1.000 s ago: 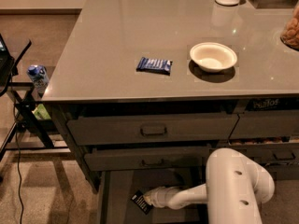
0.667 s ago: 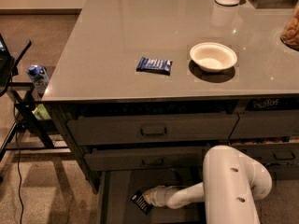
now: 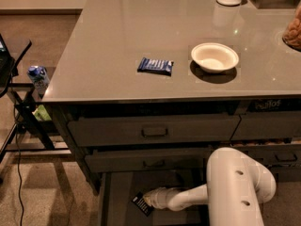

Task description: Pick rxbar chocolate from bottom drawer and place on counter

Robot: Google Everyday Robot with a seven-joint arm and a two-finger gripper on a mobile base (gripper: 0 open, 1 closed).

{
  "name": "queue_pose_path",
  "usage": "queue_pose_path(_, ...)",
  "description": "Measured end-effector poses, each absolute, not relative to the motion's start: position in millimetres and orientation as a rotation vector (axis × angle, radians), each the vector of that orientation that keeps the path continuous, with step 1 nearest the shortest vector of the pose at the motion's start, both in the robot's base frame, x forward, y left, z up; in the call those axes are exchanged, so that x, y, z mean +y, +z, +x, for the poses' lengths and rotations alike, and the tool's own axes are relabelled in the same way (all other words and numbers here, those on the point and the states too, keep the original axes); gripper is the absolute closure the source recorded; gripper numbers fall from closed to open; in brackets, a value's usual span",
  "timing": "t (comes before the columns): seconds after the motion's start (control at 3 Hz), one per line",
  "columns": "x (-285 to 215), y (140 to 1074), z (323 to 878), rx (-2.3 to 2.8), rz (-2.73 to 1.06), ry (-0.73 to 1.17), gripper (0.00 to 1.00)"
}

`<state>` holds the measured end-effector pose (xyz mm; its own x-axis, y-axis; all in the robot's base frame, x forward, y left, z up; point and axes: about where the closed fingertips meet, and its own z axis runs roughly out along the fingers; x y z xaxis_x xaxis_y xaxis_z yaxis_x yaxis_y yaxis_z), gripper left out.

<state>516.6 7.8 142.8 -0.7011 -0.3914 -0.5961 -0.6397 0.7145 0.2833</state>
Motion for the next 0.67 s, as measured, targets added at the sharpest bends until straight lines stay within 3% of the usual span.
queue_pose_path(0.67,7.8,142.7,516.6,2.415,-0.786,0.658,0.36)
